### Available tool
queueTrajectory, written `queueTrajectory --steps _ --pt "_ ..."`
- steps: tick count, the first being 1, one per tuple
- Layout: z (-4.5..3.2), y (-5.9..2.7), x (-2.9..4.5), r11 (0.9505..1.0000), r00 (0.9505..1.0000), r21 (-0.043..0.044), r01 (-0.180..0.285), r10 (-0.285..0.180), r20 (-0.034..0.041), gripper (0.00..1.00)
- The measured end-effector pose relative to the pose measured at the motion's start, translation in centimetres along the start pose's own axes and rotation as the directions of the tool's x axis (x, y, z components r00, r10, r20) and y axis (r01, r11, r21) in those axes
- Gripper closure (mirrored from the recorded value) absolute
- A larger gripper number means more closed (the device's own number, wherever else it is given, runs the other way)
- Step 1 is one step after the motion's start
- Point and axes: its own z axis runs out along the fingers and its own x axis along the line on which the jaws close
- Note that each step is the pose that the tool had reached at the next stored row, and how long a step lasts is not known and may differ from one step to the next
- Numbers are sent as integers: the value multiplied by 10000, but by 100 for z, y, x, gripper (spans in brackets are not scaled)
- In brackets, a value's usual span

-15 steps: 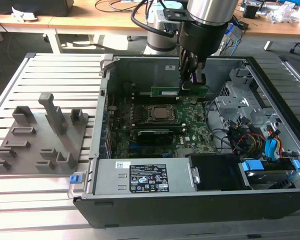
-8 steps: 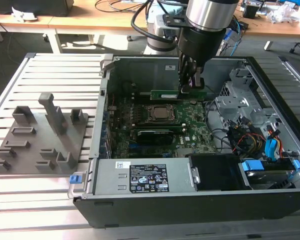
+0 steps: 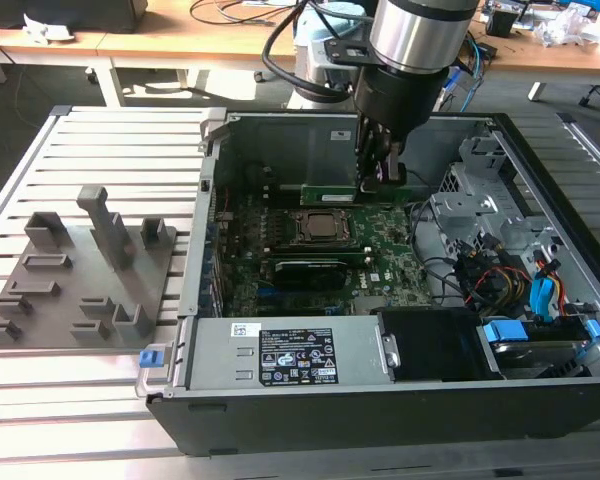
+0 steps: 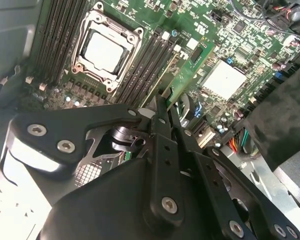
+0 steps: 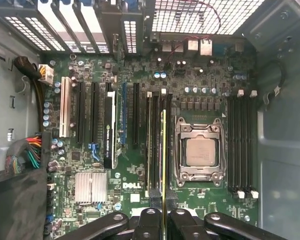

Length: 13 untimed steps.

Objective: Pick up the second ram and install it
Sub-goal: 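Insert the second ram into the second slot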

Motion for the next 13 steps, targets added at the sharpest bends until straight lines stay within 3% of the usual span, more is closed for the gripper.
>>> queueTrajectory --steps 13 --pt "131 -8 5 10000 10000 0 0 0 0 86"
